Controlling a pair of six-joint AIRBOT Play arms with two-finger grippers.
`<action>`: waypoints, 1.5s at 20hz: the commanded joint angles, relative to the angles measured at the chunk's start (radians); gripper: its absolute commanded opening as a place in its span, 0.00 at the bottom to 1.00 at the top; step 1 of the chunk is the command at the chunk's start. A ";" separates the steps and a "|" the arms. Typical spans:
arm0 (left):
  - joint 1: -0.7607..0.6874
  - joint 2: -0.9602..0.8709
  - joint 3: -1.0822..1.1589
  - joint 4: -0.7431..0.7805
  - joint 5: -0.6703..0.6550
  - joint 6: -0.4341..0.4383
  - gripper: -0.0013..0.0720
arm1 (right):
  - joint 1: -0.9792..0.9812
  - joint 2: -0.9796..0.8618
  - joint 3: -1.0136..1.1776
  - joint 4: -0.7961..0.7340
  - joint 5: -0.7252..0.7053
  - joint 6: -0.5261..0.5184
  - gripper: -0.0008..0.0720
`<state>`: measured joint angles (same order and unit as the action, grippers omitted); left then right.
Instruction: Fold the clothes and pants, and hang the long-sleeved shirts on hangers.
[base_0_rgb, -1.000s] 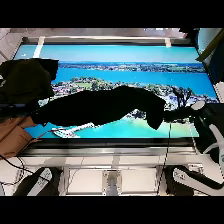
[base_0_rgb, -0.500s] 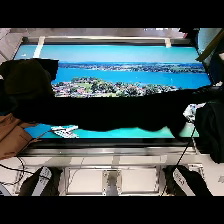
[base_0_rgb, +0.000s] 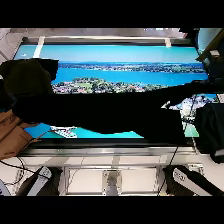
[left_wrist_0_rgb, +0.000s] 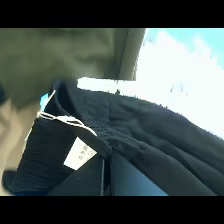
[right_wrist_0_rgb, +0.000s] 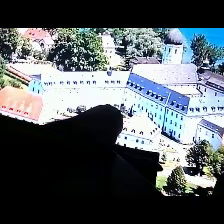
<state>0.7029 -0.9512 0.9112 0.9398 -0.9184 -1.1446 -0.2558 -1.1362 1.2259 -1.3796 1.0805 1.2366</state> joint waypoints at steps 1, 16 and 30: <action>0.001 -0.033 0.001 -0.080 0.099 0.000 0.03 | 0.000 -0.134 0.003 0.022 -0.143 0.073 0.02; 0.074 0.356 -0.187 0.206 -0.130 0.135 0.03 | -0.141 0.420 -0.302 -0.021 0.229 -0.006 0.02; 0.290 0.526 -0.381 0.028 -0.111 0.158 0.98 | -0.324 0.653 -0.488 -0.092 0.497 -0.172 0.91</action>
<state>0.9848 -0.4374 0.4904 1.1286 -1.0668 -0.9878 -0.5709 -0.4904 0.6838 -1.4727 1.6035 1.0691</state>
